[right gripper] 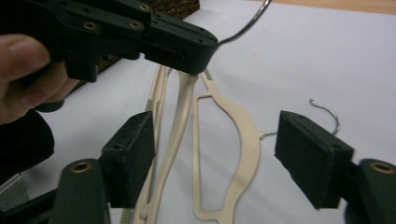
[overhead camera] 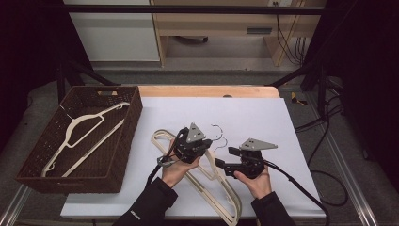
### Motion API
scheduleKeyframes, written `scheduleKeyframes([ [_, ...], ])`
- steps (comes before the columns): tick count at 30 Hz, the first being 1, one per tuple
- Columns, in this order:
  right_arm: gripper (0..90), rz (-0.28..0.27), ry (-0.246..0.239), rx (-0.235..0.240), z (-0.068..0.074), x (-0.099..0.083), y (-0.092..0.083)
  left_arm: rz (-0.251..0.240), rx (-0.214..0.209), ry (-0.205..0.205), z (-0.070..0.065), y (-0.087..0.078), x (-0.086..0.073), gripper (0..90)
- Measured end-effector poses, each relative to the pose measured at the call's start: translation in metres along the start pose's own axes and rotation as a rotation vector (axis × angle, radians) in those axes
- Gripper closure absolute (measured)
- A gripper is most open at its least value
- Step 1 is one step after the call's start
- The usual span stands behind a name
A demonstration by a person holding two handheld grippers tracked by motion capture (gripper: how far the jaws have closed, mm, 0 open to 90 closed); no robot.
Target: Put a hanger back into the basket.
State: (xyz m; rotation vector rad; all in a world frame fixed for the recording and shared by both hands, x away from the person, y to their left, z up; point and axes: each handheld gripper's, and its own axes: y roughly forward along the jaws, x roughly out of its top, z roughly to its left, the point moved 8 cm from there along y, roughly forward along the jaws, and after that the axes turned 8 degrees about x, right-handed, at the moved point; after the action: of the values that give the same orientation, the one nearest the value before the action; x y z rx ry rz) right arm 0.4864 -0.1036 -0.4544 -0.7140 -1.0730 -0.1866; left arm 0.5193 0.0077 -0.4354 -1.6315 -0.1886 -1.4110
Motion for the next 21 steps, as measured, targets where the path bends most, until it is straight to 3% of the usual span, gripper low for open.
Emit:
scheduleKeyframes([
  [4,41.1,0.047,0.015,0.008,0.003,-0.006,0.009,-0.007,-0.018,-0.024,0.003,-0.004,-0.004,88.6],
  [9,51.1,0.086,0.033,0.059,0.011,-0.01,0.024,-0.011,-0.007,-0.011,0.002,-0.006,-0.004,88.6],
  [12,58.0,0.103,0.046,0.056,0.014,-0.011,0.029,-0.014,-0.009,-0.01,0.001,-0.008,-0.004,88.6],
  [19,78.7,0.094,0.102,0.127,0.019,-0.008,0.035,-0.017,-0.011,-0.011,0.001,-0.01,-0.005,88.5],
  [21,80.6,0.094,0.111,0.133,0.02,-0.008,0.035,-0.017,-0.014,-0.009,0.002,-0.011,-0.005,88.3],
])
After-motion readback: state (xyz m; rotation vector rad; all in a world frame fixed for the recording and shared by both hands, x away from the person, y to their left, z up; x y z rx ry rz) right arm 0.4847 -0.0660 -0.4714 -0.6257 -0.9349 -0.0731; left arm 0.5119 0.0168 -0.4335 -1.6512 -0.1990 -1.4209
